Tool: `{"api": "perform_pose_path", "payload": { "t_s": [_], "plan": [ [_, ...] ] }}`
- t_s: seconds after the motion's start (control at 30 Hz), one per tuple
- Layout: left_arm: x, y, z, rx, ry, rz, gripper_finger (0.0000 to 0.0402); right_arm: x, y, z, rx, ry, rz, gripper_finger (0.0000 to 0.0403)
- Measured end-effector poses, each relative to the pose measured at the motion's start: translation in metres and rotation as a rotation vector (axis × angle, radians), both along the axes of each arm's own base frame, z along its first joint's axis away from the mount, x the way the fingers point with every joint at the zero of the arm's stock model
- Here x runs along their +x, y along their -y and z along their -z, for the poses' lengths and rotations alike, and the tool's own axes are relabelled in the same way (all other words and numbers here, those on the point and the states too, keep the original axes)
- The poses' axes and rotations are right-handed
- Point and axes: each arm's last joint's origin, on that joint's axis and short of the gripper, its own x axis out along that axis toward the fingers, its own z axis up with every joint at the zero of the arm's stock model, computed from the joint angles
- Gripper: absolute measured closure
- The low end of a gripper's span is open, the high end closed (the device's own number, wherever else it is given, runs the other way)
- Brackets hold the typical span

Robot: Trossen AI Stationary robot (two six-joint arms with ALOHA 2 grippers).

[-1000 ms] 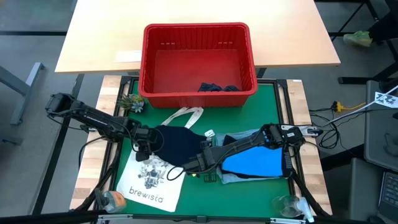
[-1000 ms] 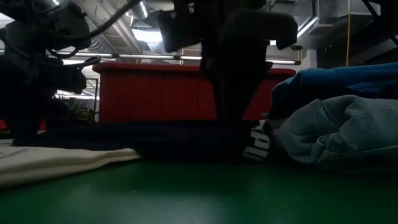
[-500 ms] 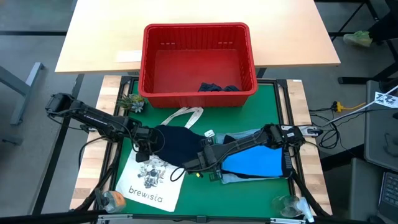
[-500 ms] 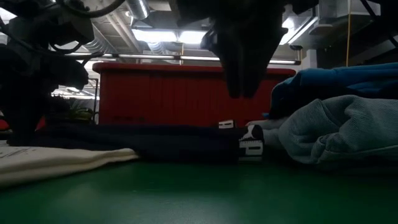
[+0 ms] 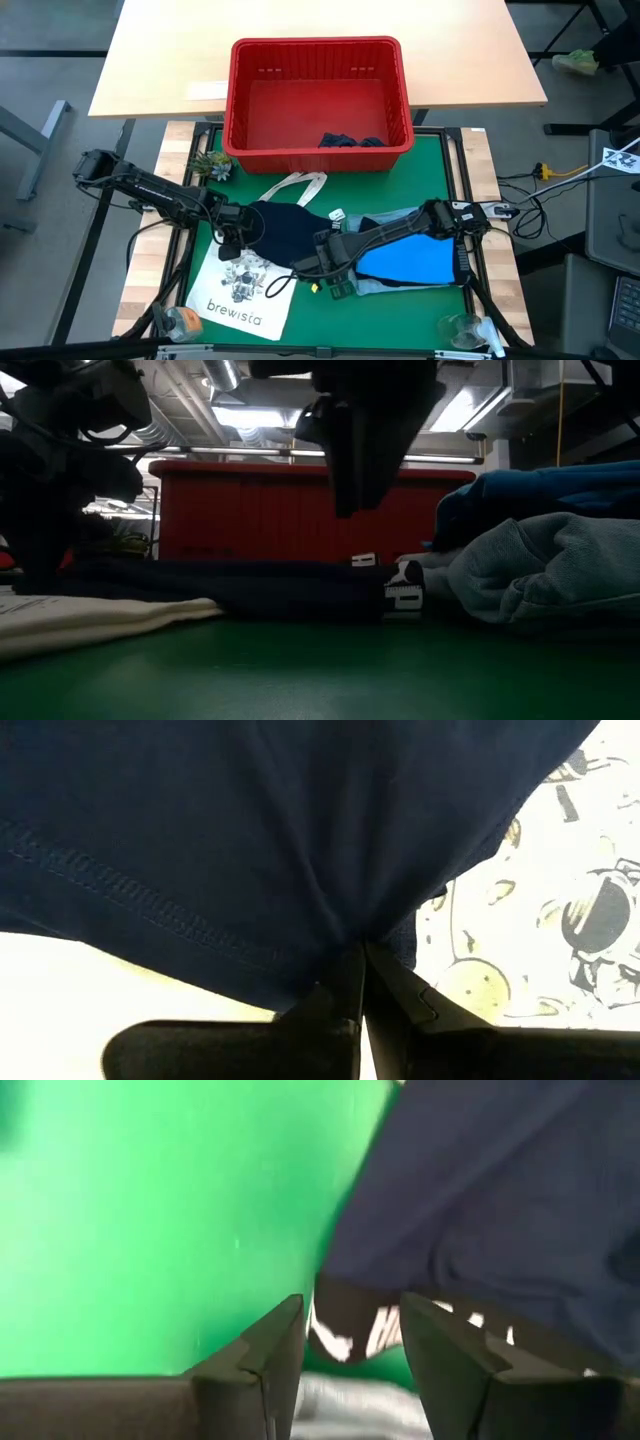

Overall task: Fold Laundry from Bin
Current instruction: Fold the dark blue boxer

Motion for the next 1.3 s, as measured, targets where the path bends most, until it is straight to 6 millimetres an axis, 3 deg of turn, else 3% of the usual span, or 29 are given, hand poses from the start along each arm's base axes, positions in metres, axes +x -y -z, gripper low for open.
{"api": "perform_pose_path", "payload": {
  "t_s": [0.17,0.5,0.73,1.0,1.3],
  "plan": [
    [0.0,-0.001,0.0,0.026,0.006,0.002,0.0388,0.003,-0.001,0.01,0.008,0.021,0.002,0.0235],
    [0.0,-0.001,0.0,0.028,0.011,0.019,0.0264,-0.005,0.003,0.046,-0.014,-0.057,0.065,0.0235],
    [0.002,0.0,-0.001,0.001,0.033,0.026,0.0212,-0.006,0.005,0.067,-0.065,-0.025,0.095,0.0235],
    [0.002,0.002,-0.001,-0.075,0.016,0.04,0.0184,-0.011,0.006,0.074,-0.024,-0.067,0.091,0.0235],
    [0.002,0.003,-0.001,-0.089,0.005,0.0,0.0196,-0.008,0.004,0.068,-0.005,-0.061,0.092,0.0235]
  ]
}}
